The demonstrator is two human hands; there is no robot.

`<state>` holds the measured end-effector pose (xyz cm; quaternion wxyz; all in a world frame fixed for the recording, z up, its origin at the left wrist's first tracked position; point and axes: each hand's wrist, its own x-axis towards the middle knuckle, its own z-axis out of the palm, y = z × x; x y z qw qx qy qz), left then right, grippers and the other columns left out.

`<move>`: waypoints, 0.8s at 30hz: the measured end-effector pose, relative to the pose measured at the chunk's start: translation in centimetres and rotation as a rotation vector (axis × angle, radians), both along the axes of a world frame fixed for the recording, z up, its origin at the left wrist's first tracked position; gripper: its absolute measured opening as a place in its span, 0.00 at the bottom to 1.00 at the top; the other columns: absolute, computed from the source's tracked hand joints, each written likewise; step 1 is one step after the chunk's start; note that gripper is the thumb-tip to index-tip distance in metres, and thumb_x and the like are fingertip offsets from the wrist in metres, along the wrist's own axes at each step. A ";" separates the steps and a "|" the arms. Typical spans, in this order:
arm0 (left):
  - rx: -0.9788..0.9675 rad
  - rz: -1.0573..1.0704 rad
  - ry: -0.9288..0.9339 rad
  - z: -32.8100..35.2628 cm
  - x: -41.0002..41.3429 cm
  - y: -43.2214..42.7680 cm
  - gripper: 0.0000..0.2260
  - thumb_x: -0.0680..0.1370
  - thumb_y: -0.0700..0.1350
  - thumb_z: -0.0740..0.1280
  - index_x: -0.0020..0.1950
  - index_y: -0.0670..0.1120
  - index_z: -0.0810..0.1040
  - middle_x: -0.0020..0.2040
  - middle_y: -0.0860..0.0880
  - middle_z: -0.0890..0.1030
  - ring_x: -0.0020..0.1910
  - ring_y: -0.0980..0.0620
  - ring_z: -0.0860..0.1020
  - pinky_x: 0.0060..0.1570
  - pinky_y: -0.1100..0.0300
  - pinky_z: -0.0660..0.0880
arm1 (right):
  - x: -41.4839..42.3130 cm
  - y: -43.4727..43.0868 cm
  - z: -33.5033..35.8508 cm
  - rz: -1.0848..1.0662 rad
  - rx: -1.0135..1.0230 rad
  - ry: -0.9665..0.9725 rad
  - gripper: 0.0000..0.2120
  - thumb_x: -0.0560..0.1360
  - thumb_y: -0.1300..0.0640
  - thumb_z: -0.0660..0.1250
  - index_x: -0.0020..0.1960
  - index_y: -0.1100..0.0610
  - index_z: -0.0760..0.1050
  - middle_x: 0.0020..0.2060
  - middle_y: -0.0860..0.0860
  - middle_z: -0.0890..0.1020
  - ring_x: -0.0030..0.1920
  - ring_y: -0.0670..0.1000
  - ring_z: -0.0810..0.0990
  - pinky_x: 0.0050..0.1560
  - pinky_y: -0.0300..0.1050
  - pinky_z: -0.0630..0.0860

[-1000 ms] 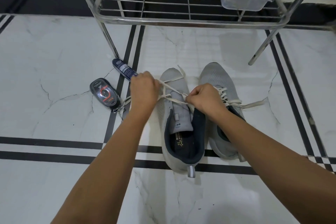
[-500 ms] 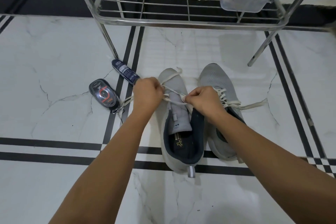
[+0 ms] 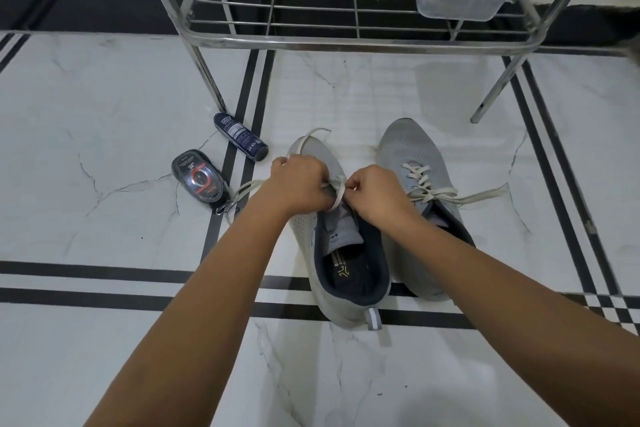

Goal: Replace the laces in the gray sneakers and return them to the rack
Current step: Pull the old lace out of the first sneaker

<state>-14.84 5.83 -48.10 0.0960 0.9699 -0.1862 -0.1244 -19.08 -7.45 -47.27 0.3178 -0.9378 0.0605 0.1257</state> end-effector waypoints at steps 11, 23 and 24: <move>-0.402 0.664 -0.192 -0.7 0.3 4.3 0.07 0.75 0.36 0.62 0.47 0.33 0.76 0.48 0.35 0.78 0.49 0.38 0.76 0.43 0.53 0.68 | 0.1 -1.3 -0.8 -0.135 0.042 -0.015 0.10 0.73 0.61 0.65 0.39 0.68 0.79 0.37 0.61 0.82 0.36 0.56 0.79 0.35 0.42 0.70; -0.138 0.234 -0.077 -0.7 -0.1 -0.1 0.17 0.73 0.57 0.68 0.55 0.48 0.79 0.59 0.49 0.76 0.63 0.47 0.68 0.64 0.51 0.58 | 0.4 -0.9 -0.3 -0.095 0.012 0.031 0.08 0.72 0.59 0.66 0.39 0.63 0.79 0.36 0.58 0.82 0.39 0.56 0.80 0.41 0.47 0.77; -0.152 0.254 -0.062 -0.6 -0.5 -0.1 0.18 0.71 0.58 0.69 0.54 0.48 0.79 0.58 0.49 0.75 0.63 0.46 0.68 0.62 0.51 0.59 | 0.5 -0.9 -0.2 -0.096 0.019 0.037 0.08 0.72 0.59 0.67 0.41 0.64 0.79 0.37 0.58 0.82 0.39 0.56 0.80 0.42 0.48 0.77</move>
